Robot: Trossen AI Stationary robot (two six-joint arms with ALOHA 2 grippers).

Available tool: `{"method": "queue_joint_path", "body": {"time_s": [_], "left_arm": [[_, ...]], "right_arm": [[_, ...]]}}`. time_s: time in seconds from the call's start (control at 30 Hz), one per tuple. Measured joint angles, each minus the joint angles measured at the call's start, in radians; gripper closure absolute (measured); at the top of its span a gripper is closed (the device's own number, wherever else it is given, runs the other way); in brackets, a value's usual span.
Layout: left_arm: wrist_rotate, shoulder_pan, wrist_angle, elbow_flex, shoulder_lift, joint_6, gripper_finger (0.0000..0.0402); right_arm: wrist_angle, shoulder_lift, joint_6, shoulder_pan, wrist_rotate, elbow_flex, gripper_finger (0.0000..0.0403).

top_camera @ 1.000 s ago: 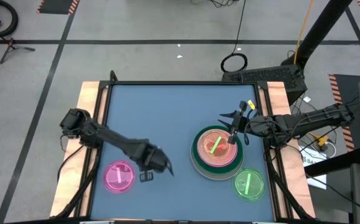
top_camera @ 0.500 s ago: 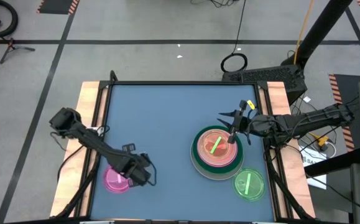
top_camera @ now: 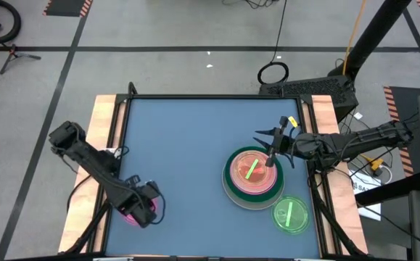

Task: Stack plastic plates
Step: Stack the light pink plate on top of the light green plate

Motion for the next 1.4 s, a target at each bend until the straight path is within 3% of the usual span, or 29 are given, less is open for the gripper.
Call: {"method": "queue_joint_path", "body": {"time_s": [0.57, 0.8, 1.0, 1.17, 1.4], "left_arm": [[-0.014, -0.059, 0.09, -0.01, 0.0, -0.34, 0.0308], [-0.016, -0.062, 0.12, -0.01, 0.002, -0.376, 0.0246], [-0.016, -0.04, 0.241, -0.009, 0.009, -0.417, 0.0189], [0.017, 0.02, 0.247, -0.009, 0.057, -0.47, 0.0182], [0.082, 0.043, 0.275, -0.01, 0.132, -0.429, 0.0181]], "right_arm": [[-0.001, 0.0, -0.023, 0.0, 0.0, 0.0, 0.0305], [-0.001, 0.0, -0.034, 0.0, 0.0, 0.0, 0.0305], [-0.001, 0.0, -0.039, 0.0, 0.0, 0.0, 0.0305], [0.0, 0.0, -0.039, 0.0, 0.0, 0.0, 0.0305], [0.0, 0.0, -0.033, 0.0, 0.0, 0.0, 0.0305]]}}
